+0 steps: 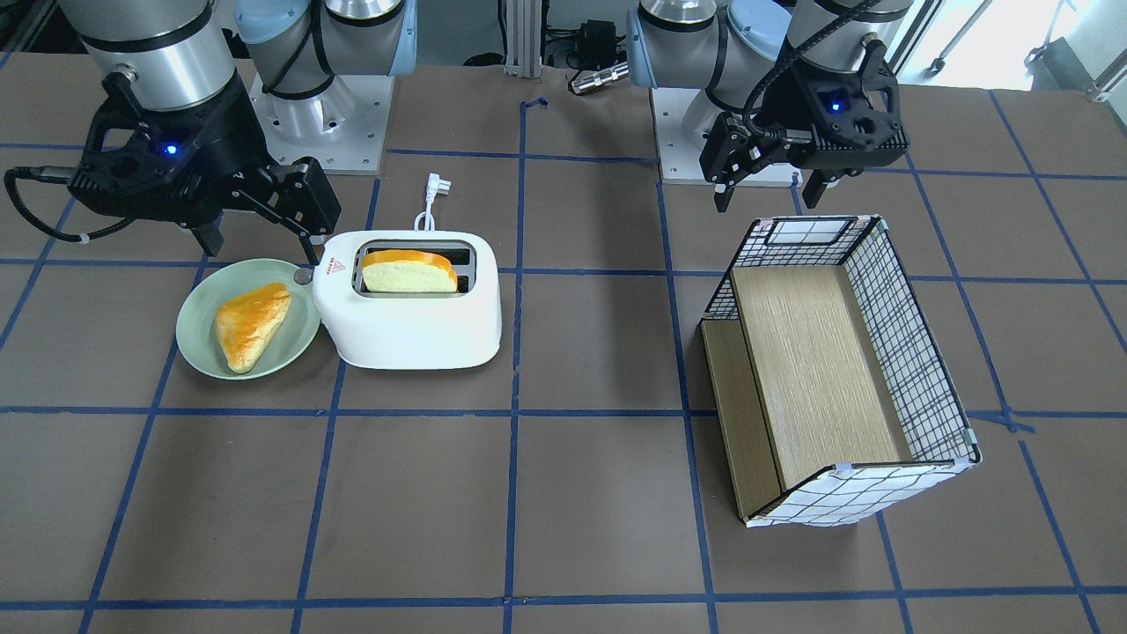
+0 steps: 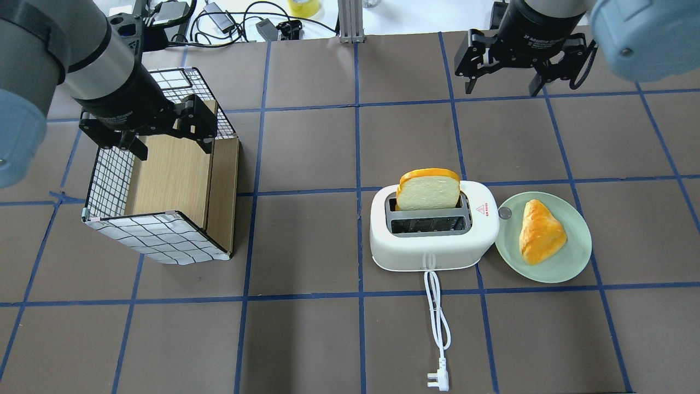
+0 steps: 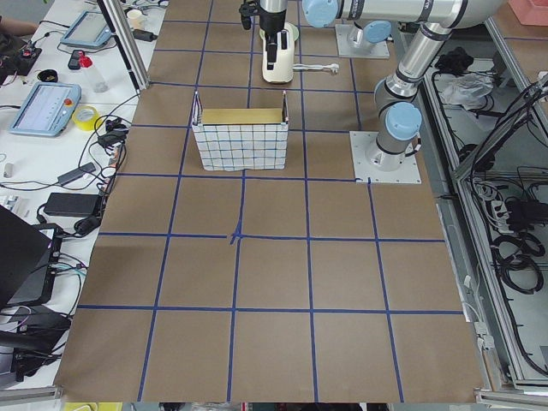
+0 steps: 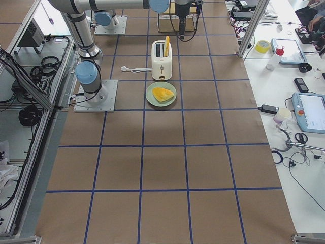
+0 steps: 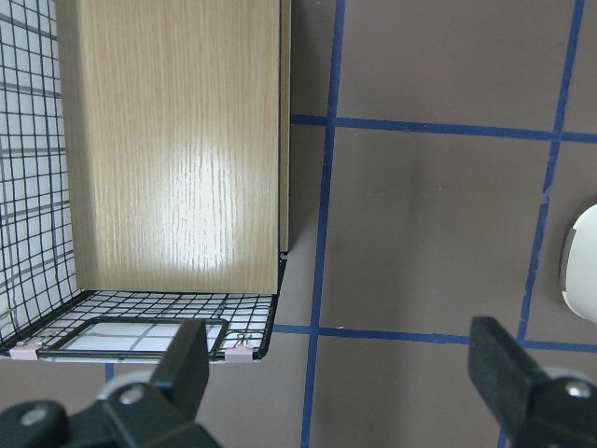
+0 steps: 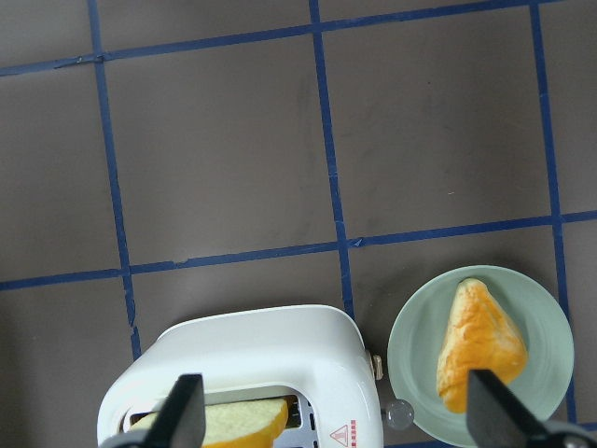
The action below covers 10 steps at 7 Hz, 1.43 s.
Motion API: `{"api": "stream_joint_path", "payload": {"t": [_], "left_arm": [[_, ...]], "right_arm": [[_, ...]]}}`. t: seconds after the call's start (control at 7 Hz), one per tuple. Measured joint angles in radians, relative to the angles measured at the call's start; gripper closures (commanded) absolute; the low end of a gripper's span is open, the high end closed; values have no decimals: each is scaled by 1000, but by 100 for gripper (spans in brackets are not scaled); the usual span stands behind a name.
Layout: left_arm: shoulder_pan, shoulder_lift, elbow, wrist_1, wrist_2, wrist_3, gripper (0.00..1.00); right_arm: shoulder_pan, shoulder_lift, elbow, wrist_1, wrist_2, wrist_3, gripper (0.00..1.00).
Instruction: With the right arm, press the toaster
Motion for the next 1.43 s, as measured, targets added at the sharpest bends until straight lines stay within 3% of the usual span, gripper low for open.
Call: {"api": "stream_joint_path", "payload": {"t": [0.43,0.71,1.29,1.43], "left_arm": [[0,0,0,0,0,0,0],[0,0,0,0,-1,0,0],[0,0,0,0,-1,0,0],[0,0,0,0,-1,0,0]], "right_arm": [[0,-8,1,18,4,-29,0],[-2,-7,1,25,10,-34,9],[-34,-2,-7,62,35,-90,7],[-35,-2,-9,67,32,-92,27]]}}
